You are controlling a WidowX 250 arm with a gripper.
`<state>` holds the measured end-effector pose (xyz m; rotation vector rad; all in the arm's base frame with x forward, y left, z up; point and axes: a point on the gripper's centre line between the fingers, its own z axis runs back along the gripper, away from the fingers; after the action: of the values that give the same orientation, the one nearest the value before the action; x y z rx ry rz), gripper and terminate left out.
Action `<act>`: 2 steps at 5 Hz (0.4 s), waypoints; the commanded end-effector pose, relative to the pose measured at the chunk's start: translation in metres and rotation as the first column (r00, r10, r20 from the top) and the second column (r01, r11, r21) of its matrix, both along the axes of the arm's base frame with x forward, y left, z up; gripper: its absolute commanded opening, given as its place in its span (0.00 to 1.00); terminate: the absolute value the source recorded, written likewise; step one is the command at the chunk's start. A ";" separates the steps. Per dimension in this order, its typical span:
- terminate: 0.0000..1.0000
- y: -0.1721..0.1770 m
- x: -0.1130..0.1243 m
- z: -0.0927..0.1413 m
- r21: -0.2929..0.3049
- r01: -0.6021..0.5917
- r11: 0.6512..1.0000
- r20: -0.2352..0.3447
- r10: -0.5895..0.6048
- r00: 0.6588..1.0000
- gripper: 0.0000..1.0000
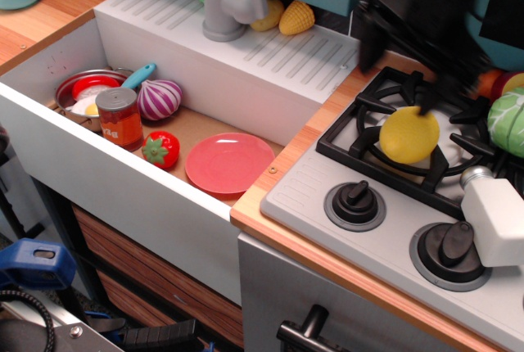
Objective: Put lemon on plate
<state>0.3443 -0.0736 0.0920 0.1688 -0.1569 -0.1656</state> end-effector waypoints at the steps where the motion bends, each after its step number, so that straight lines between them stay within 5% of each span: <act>1: 0.00 -0.017 0.002 0.015 -0.061 -0.005 0.998 0.070 0.010 0.997 1.00; 2: 0.00 -0.013 0.009 0.006 -0.075 0.016 0.997 0.080 -0.010 0.997 1.00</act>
<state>0.3503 -0.0896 0.0823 0.0943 -0.2044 -0.1790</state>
